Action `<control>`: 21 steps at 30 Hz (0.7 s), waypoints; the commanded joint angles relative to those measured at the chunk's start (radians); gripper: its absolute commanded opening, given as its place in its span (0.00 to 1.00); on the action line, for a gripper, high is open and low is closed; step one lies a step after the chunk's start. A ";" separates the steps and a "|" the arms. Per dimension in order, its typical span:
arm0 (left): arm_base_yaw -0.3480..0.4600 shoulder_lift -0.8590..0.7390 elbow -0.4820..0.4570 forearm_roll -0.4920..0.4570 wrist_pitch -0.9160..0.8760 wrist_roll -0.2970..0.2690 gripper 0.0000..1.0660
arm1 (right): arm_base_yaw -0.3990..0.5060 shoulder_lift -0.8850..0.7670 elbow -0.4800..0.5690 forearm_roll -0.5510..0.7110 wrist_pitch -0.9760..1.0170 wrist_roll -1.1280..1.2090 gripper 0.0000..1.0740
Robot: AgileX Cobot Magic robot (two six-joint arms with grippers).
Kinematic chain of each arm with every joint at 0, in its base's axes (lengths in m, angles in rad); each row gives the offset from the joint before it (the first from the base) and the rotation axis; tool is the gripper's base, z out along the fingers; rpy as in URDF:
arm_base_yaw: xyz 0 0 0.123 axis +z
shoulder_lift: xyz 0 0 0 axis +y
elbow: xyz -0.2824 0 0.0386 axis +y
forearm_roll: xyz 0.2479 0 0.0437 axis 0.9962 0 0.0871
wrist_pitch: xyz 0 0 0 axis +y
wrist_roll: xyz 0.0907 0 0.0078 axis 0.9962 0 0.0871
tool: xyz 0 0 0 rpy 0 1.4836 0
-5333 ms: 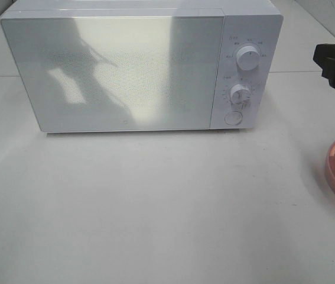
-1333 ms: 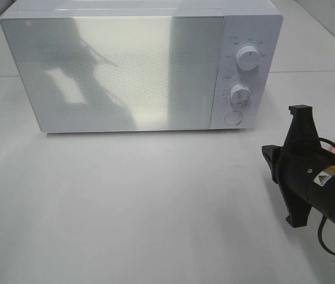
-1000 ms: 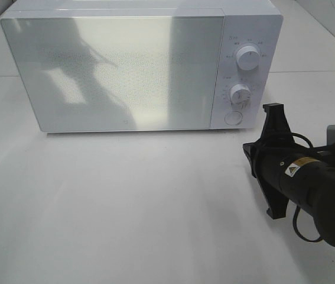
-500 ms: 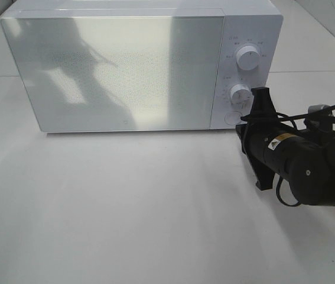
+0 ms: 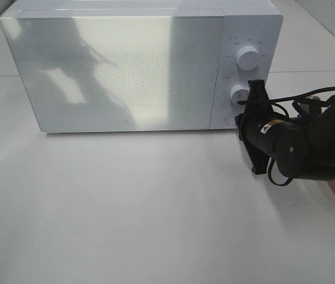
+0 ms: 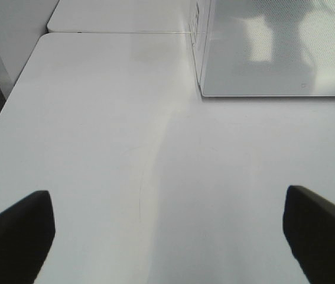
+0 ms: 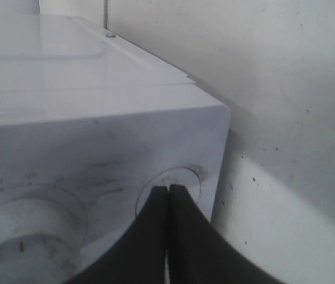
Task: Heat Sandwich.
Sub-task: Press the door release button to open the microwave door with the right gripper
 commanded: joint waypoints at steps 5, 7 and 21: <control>0.005 -0.027 0.002 -0.003 -0.008 -0.001 0.95 | -0.016 0.047 -0.077 -0.023 0.026 -0.001 0.00; 0.005 -0.027 0.002 -0.003 -0.008 -0.001 0.95 | -0.029 0.053 -0.090 -0.023 0.027 -0.003 0.00; 0.005 -0.027 0.002 -0.003 -0.008 -0.001 0.95 | -0.045 0.049 -0.111 -0.061 -0.213 0.077 0.01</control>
